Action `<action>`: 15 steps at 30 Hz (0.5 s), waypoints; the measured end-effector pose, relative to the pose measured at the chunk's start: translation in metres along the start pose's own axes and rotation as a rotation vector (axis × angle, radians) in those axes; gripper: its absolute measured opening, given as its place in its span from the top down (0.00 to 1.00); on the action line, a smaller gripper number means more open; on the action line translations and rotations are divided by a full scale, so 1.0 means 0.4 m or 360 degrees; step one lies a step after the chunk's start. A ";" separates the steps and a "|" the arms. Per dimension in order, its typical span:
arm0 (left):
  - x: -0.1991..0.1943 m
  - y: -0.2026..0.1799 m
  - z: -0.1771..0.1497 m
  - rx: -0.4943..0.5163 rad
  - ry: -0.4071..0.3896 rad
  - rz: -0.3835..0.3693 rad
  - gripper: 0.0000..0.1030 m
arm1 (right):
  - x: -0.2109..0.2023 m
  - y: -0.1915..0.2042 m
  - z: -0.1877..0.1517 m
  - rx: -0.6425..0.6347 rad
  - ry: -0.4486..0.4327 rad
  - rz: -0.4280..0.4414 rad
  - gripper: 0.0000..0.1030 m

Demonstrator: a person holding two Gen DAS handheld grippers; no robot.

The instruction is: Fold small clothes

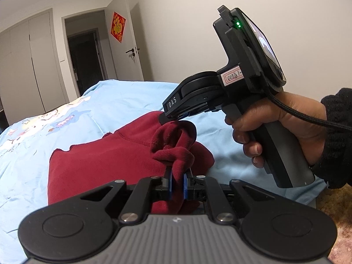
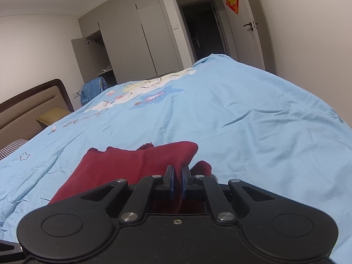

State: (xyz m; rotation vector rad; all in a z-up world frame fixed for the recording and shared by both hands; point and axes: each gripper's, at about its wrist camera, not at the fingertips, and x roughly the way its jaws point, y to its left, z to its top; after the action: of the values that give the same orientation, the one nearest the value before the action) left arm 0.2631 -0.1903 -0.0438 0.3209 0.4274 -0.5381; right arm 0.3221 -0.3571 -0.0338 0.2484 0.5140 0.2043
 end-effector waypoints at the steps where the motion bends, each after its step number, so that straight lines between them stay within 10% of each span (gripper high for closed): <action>1: 0.003 0.000 0.001 0.0001 0.0002 -0.0004 0.91 | 0.001 -0.002 -0.002 0.0004 0.0002 -0.0004 0.94; 15: 0.007 0.066 0.024 -0.0178 0.0072 -0.0140 0.78 | 0.021 -0.017 -0.038 0.0003 0.0077 -0.0048 0.90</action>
State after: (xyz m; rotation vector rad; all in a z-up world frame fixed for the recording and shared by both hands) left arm 0.2829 -0.1739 -0.0320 0.2075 0.5150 -0.5912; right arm 0.3225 -0.3588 -0.0523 0.2375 0.5658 0.1807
